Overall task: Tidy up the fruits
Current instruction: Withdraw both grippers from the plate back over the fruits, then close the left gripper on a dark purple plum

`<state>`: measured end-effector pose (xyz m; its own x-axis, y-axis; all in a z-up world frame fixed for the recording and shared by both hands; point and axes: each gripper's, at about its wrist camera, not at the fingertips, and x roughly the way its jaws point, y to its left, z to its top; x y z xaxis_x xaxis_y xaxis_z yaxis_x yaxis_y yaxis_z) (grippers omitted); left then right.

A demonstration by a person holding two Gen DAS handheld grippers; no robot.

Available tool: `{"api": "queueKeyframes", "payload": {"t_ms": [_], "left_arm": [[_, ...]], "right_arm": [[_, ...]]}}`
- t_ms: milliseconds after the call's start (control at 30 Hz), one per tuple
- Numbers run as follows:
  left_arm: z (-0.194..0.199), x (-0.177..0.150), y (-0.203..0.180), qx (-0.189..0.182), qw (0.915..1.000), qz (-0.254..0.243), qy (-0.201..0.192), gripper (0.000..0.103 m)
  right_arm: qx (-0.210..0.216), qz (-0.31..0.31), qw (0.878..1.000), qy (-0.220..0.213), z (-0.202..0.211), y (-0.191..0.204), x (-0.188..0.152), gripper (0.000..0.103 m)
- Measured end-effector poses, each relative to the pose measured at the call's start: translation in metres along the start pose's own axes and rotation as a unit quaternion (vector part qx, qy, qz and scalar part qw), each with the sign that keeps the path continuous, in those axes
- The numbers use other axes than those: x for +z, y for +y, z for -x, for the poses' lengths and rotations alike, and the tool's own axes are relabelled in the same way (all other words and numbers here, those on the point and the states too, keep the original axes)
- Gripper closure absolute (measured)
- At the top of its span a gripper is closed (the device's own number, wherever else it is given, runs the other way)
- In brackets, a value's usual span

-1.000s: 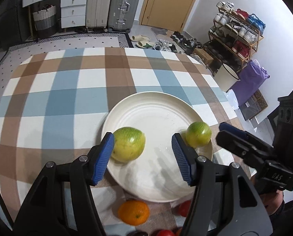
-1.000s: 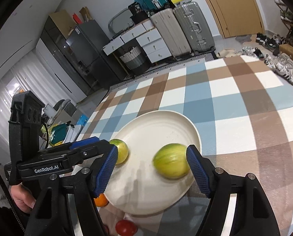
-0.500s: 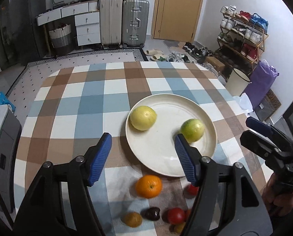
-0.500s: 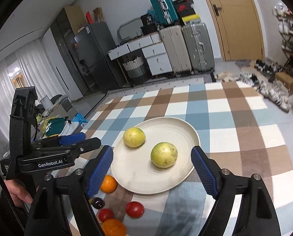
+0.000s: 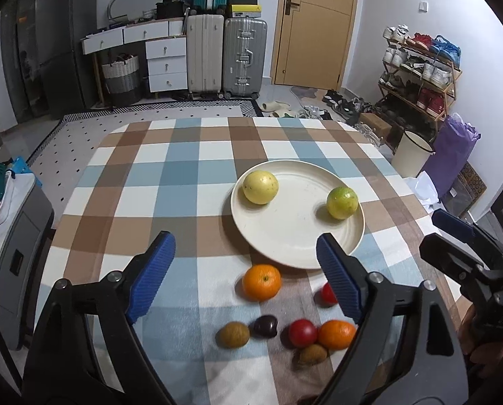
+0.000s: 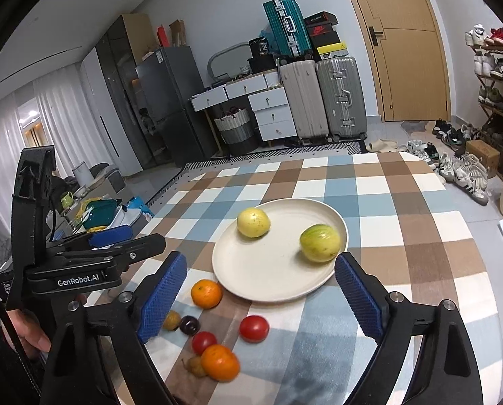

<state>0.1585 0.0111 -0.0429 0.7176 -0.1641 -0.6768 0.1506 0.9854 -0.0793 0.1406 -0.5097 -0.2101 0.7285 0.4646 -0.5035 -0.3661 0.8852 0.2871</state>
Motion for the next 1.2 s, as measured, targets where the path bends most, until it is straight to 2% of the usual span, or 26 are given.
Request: {"api": "queueKeyframes", "payload": {"t_ms": [167, 233, 300, 500, 733, 933, 1200], "left_arm": [[0.020, -0.016, -0.003, 0.002, 0.9998, -0.011, -0.017, 0.015], [0.029, -0.025, -0.004, 0.004, 0.9997, -0.013, -0.022, 0.011], [0.036, -0.032, -0.004, 0.002, 0.9997, -0.010, -0.023, 0.002], [0.050, -0.055, -0.001, -0.001, 0.9997, -0.001, -0.023, 0.001], [0.046, -0.091, -0.012, -0.028, 0.9994, -0.021, 0.008, 0.001], [0.036, -0.118, -0.024, -0.026, 0.9986, -0.036, 0.028, 0.001], [0.022, -0.138, -0.033, -0.039, 0.9968, -0.039, 0.058, 0.001]], "right_arm": [[-0.002, -0.002, 1.000, -0.003, 0.011, 0.007, -0.011, 0.011], [-0.006, -0.004, 1.000, -0.006, 0.017, 0.008, -0.014, 0.011], [-0.009, -0.005, 1.000, -0.011, 0.023, 0.008, -0.017, 0.011], [-0.021, -0.007, 0.999, -0.024, 0.040, 0.010, -0.025, 0.011], [-0.030, 0.001, 0.999, -0.024, 0.053, 0.017, -0.044, 0.011], [-0.035, 0.004, 0.999, -0.018, 0.058, 0.021, -0.060, 0.011], [-0.038, 0.000, 0.999, -0.012, 0.066, 0.021, -0.075, 0.011]]}}
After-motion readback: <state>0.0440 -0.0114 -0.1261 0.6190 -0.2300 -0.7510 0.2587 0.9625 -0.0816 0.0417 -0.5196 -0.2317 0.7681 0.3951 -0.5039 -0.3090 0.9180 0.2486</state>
